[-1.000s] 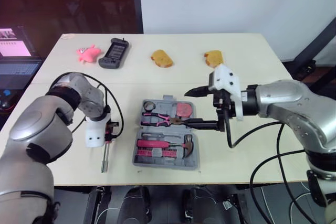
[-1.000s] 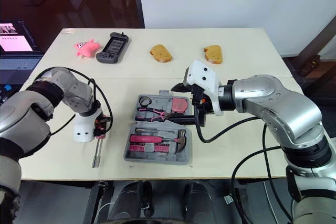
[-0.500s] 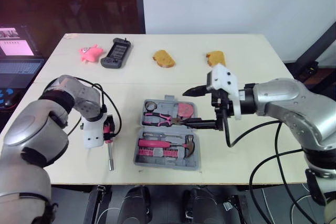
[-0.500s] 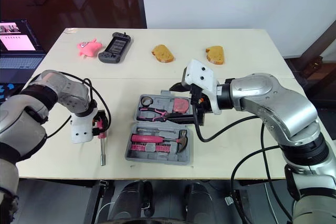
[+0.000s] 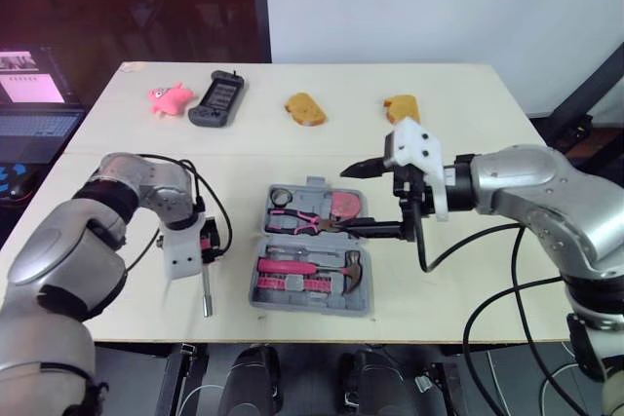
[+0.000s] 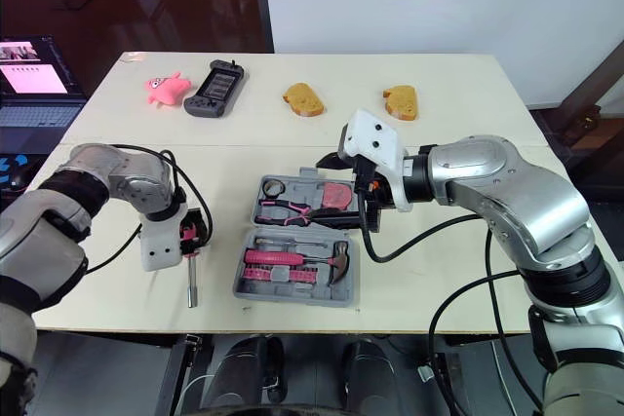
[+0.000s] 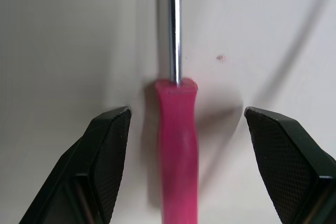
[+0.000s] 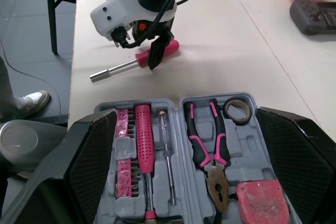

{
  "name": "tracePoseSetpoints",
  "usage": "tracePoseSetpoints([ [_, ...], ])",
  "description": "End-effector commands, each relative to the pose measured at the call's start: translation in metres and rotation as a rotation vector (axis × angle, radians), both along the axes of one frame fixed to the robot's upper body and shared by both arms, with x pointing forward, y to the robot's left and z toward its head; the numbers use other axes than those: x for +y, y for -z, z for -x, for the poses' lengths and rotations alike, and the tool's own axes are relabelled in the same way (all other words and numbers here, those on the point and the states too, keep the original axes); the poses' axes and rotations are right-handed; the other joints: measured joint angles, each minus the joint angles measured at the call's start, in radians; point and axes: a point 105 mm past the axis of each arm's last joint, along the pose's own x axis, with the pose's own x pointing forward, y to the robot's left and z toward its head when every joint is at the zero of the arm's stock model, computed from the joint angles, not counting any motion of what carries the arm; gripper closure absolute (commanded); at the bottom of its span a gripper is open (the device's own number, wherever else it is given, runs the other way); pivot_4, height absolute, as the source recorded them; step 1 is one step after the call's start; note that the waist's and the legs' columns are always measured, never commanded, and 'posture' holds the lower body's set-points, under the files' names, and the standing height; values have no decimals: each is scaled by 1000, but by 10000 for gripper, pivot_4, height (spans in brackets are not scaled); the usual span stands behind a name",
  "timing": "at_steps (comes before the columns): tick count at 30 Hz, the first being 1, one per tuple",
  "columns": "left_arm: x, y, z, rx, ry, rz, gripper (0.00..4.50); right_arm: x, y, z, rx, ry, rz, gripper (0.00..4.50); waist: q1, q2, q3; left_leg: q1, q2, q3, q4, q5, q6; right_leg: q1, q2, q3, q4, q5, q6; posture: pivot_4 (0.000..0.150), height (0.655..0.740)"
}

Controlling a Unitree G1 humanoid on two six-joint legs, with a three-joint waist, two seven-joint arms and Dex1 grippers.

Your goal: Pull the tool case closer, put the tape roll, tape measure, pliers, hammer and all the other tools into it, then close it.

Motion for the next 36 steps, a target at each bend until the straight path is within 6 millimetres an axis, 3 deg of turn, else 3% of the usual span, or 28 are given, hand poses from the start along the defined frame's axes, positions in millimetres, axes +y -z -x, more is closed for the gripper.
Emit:
tracePoseSetpoints([
  [1, -1, 7, 6, 24, 6, 8, 8606, 3, -11, 2, -53, -22, -13, 0, -1, 0, 0, 0, 0, 0, 0, 0, 0, 0, 0, 0, 0, 0, 0, 1500, 7188],
  [4, 4, 9, 7, 22, -9, -8, 8606, 3, -11, 1, -54, -21, -14, 0, -1, 0, 0, 0, 0, 0, 0, 0, 0, 0, 0, 0, 0, 0, 0, 1500, 7188],
  [5, 5, 10, 7, 22, -11, -11, 10975, 3, -11, 1, -54, -21, -14, 0, -1, 0, 0, 0, 0, 0, 0, 0, 0, 0, 0, 0, 0, 0, 0, 1500, 7188],
  [8, 8, 13, 7, 16, -7, -31, 22170, 4, -11, 1, -55, -21, -14, 0, -2, 0, 0, 0, 0, 0, 0, 0, 0, 0, 0, 0, 0, 0, 0, 1500, 7188],
  [11, 7, 14, 4, -1, -9, -36, 38881, 4, -11, 2, -54, -21, -13, 0, -5, 0, 0, 0, 0, 0, 0, 0, 0, 0, 0, 0, 0, 0, 0, 1500, 7188],
  [12, 7, 14, 3, -4, -8, -36, 41783, 3, -11, 2, -54, -21, -12, 0, -6, 1, -1, 1, 0, 0, 0, 0, 0, 0, 1, 0, 0, 0, 0, 1500, 7188],
  [20, 18, 1, 3, 0, -42, -39, 41640, 4, -11, 2, -48, -25, -11, 0, -6, 3, -2, 2, 0, 0, 0, 0, 0, 0, 1, 0, 2, 0, 0, 1500, 7188],
  [24, 44, -22, 1, -25, -149, -78, 41640, 4, -10, 3, -43, -28, -9, 0, -27, 1, -1, 0, 1, 0, 0, 0, 0, -2, 1, 0, 2, 0, 0, 1500, 7188],
  [27, 70, -37, 7, -28, -341, -81, 41640, 4, -9, 4, -40, -29, -10, 0, -30, 1, 0, -1, 1, 1, -1, 0, 0, -5, 2, 0, 4, -1, -2, 1500, 7188],
  [30, 88, -45, 24, 9, -582, -53, 41640, 4, -7, 4, -36, -34, -11, 0, -30, 1, 0, -1, 1, 1, -1, 0, -1, -6, 1, 0, 5, -1, -2, 1500, 7188],
  [36, 65, -39, 60, 169, -1235, 253, 41641, 7, -5, 4, -29, -48, -14, 0, -19, 0, 0, 0, 1, -1, 0, 0, -1, -5, 0, 3, 7, -3, 0, 1500, 7188],
])
